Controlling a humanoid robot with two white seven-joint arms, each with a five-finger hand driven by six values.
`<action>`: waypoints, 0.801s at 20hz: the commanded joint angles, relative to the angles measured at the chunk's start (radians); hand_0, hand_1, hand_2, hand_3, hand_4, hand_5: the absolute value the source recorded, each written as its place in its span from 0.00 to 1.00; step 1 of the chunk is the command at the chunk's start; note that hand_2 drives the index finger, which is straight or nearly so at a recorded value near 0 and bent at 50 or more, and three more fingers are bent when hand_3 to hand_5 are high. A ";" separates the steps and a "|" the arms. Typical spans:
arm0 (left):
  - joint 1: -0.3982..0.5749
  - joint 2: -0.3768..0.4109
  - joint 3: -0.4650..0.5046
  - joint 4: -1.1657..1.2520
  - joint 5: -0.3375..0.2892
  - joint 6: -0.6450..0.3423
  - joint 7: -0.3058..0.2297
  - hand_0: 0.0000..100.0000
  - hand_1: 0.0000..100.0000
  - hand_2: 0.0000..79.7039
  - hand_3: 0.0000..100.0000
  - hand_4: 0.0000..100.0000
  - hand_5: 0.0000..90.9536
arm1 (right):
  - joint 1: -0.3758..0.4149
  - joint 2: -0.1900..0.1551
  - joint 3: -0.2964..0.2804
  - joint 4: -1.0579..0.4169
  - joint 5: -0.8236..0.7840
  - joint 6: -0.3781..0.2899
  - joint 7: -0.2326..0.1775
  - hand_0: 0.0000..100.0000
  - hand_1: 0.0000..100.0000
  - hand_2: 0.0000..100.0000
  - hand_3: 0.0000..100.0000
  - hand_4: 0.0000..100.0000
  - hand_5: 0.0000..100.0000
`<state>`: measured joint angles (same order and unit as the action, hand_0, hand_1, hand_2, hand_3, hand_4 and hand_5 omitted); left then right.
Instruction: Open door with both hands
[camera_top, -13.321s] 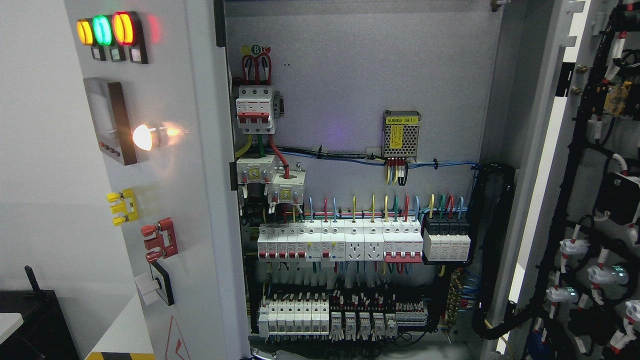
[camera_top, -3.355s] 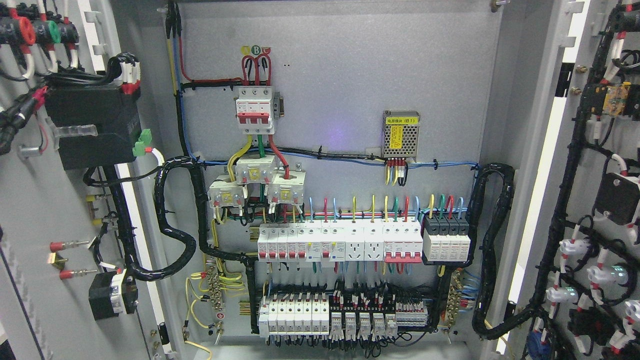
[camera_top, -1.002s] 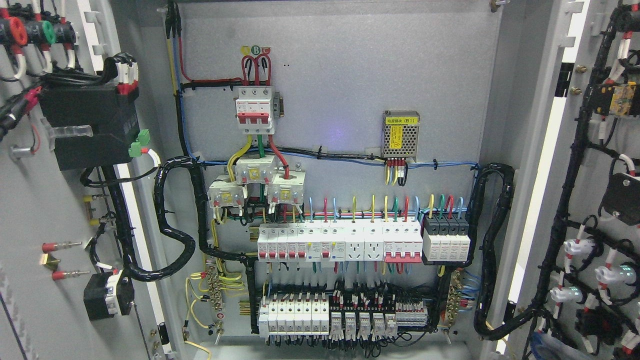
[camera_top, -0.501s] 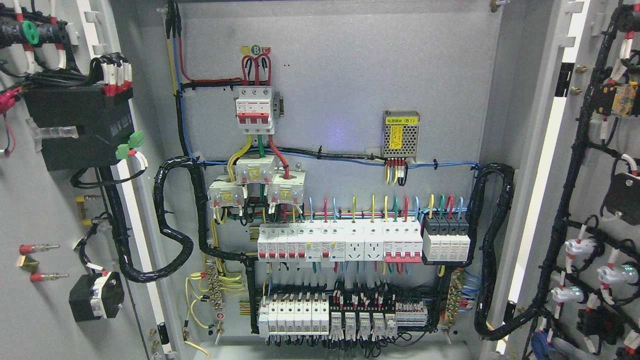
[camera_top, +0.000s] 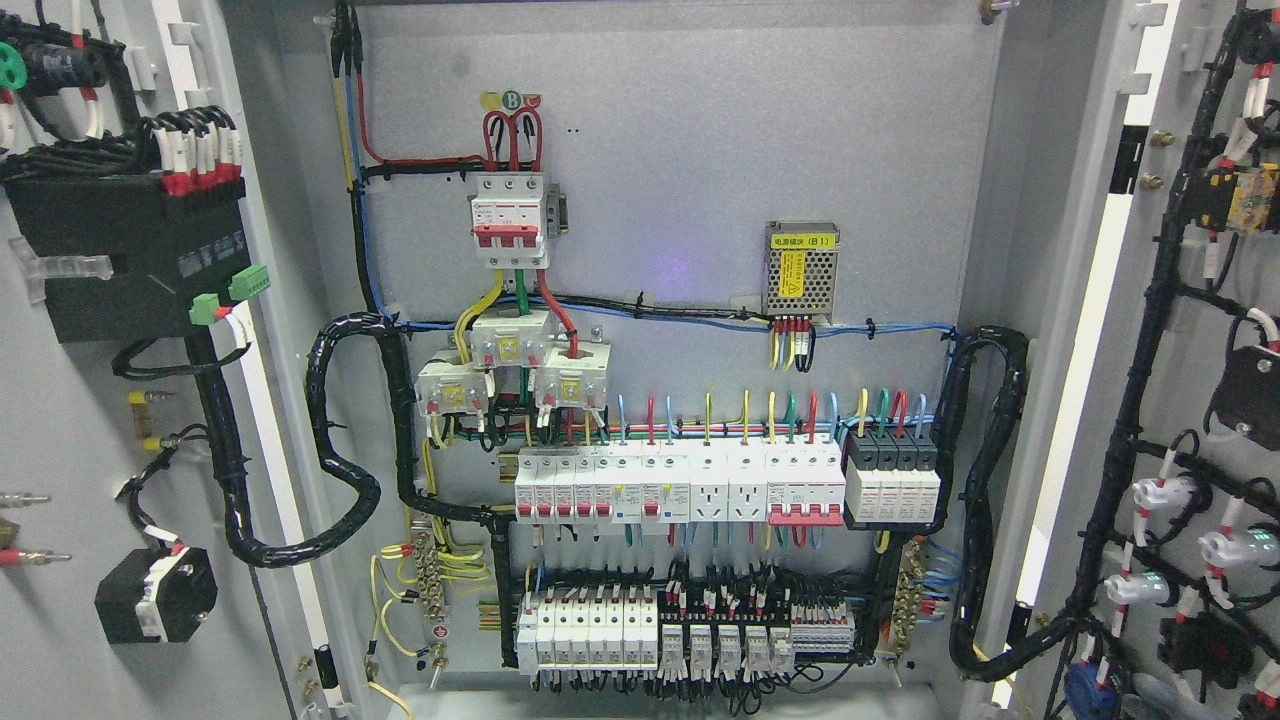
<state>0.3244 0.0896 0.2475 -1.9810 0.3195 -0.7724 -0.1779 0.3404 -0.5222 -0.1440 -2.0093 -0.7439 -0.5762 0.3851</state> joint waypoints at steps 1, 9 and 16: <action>-0.001 0.059 0.168 0.007 0.055 -0.351 0.002 0.00 0.00 0.00 0.00 0.00 0.00 | 0.014 0.014 -0.040 0.000 -0.003 -0.001 0.000 0.38 0.00 0.00 0.00 0.00 0.00; -0.010 0.082 0.231 0.109 0.095 -0.275 0.001 0.00 0.00 0.00 0.00 0.00 0.00 | 0.028 0.016 -0.062 0.000 -0.015 -0.010 0.000 0.38 0.00 0.00 0.00 0.00 0.00; -0.044 0.133 0.253 0.231 0.148 -0.173 0.000 0.00 0.00 0.00 0.00 0.00 0.00 | 0.042 0.014 -0.074 -0.009 -0.017 -0.014 0.000 0.38 0.00 0.00 0.00 0.00 0.00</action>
<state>0.3051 0.1612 0.4233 -1.8841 0.4345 -0.7725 -0.1747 0.3686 -0.5103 -0.1909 -2.0112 -0.7583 -0.5868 0.3855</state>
